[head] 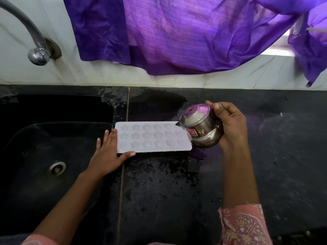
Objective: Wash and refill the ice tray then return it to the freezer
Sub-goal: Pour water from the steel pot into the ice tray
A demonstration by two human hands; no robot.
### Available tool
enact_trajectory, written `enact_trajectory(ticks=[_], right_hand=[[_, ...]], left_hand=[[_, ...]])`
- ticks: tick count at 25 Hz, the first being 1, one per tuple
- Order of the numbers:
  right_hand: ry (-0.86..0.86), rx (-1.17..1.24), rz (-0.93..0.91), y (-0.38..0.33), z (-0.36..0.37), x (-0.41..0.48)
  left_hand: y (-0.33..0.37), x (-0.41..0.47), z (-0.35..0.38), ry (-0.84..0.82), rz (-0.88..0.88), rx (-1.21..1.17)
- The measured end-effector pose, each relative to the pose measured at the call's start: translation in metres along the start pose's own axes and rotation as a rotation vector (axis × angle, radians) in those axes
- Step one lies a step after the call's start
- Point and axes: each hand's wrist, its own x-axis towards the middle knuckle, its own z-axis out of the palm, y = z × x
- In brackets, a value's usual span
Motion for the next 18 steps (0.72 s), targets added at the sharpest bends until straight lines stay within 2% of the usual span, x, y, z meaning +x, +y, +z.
enact_trajectory(ticks=[8, 18], right_hand=[[-0.037, 0.015, 0.012, 0.003, 0.012, 0.0], [-0.042, -0.088, 0.029, 0.001, 0.024, -0.004]], left_hand=[[0.001, 0.001, 0.0, -0.001, -0.014, 0.012], [0.002, 0.0, 0.0, 0.003, -0.013, 0.008]])
